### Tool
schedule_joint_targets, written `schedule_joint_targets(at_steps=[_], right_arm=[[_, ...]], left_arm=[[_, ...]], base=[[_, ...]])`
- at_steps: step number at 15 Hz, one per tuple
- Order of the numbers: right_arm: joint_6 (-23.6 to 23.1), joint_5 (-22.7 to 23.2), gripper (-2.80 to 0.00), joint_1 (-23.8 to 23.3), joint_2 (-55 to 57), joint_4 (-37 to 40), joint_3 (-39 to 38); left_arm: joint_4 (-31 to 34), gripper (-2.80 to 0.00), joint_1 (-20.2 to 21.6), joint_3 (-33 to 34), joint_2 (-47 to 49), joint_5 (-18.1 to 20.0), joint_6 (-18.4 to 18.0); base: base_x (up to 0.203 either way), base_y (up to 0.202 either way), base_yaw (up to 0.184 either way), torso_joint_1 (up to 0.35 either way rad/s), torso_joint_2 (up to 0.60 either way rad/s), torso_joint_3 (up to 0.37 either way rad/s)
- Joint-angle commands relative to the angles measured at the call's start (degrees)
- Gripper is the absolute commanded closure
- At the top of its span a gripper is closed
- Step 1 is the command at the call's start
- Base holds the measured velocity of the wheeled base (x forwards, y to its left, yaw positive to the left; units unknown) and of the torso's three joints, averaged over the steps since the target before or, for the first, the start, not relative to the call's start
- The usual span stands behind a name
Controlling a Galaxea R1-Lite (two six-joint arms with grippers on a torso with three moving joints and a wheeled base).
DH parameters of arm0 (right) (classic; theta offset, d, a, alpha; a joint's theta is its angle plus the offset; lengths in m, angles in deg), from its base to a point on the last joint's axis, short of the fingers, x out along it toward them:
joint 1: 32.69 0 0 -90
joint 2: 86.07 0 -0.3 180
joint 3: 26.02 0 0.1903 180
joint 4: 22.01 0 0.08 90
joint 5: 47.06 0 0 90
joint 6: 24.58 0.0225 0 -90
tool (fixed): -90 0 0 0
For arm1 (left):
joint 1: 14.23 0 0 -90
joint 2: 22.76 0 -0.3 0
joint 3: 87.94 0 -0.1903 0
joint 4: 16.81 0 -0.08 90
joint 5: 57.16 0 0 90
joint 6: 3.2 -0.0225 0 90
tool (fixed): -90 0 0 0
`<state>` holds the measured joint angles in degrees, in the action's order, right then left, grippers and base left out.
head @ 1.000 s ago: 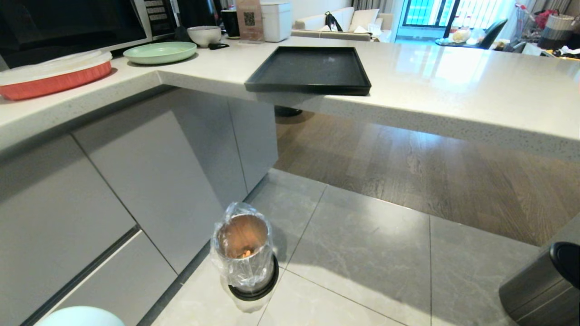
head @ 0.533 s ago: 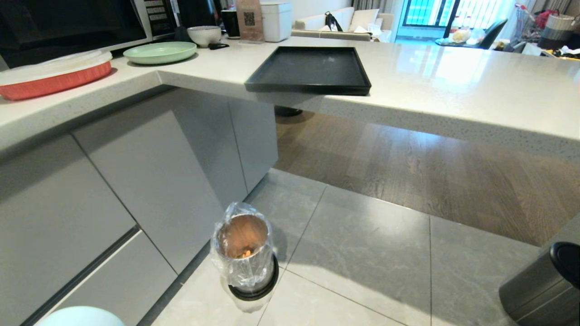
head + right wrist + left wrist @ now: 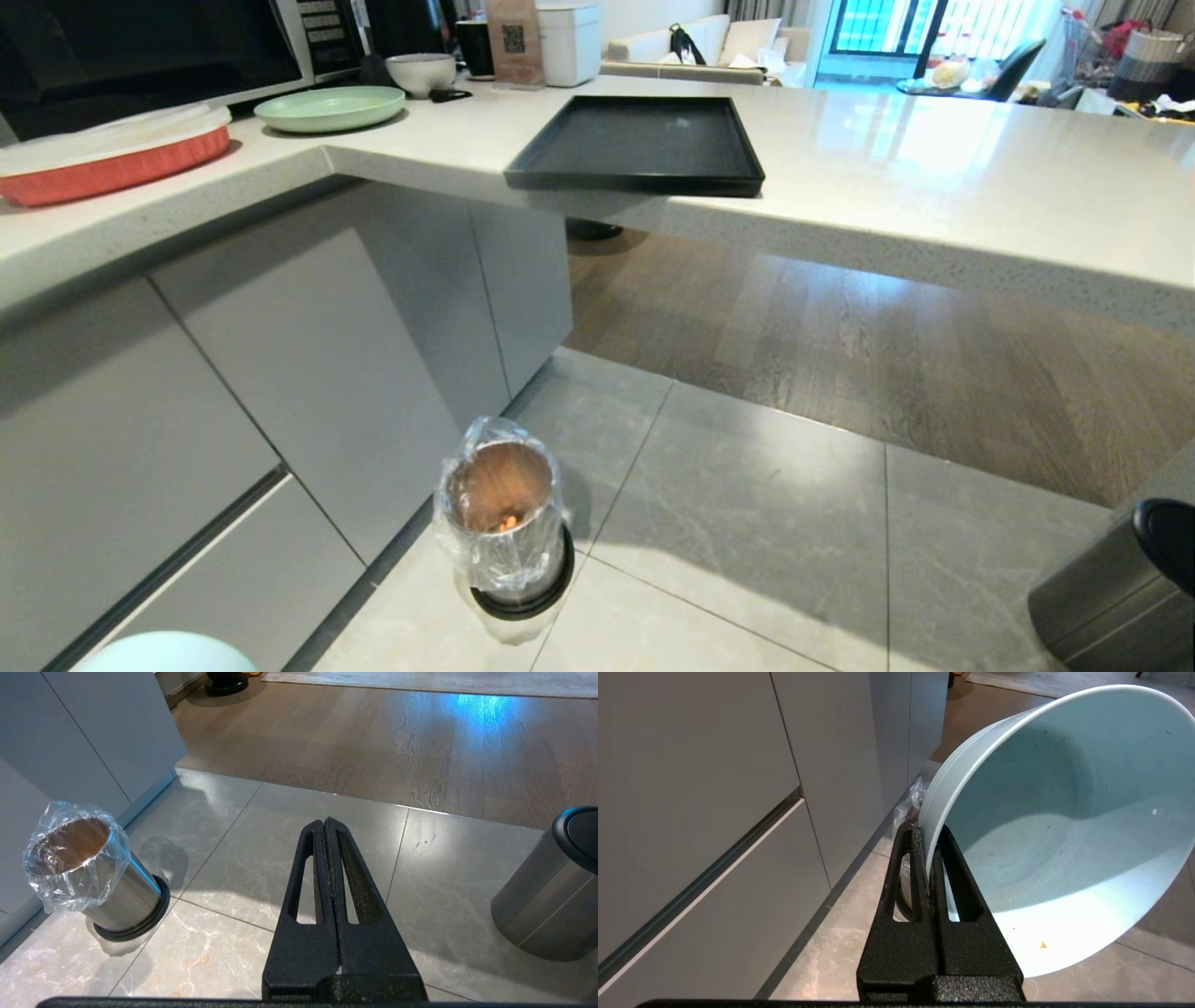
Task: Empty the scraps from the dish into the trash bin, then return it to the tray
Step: Put the bowl back to the table
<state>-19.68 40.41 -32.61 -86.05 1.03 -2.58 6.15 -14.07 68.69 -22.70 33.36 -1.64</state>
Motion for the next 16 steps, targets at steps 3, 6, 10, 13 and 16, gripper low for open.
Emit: schedule_joint_targets(at_steps=[3,6,10,13,16], right_arm=[[0.0,0.0,0.00,0.0,0.0,0.0,0.0],[0.0,-0.1,0.00,0.0,0.1,0.2,0.1],[0.0,0.0,0.00,0.0,0.0,0.0,0.0],[-0.1,0.0,0.00,0.0,0.0,0.0,0.0],[-0.1,0.0,0.00,0.0,0.1,0.0,0.0]], left_arm=[[0.0,0.00,0.0,0.0,0.0,0.0,0.0],[0.0,0.00,0.0,0.0,0.0,0.0,0.0],[0.0,0.00,0.0,0.0,0.0,0.0,0.0],[0.0,0.00,0.0,0.0,0.0,0.0,0.0],[0.0,0.00,0.0,0.0,0.0,0.0,0.0]], base=[[0.000,0.000,0.000,0.000,0.00,0.000],[0.000,0.000,0.000,0.000,0.00,0.000],[0.000,0.000,0.000,0.000,0.00,0.000],[0.000,0.000,0.000,0.000,0.00,0.000],[0.006,0.008,-0.059,0.002,0.00,0.002]])
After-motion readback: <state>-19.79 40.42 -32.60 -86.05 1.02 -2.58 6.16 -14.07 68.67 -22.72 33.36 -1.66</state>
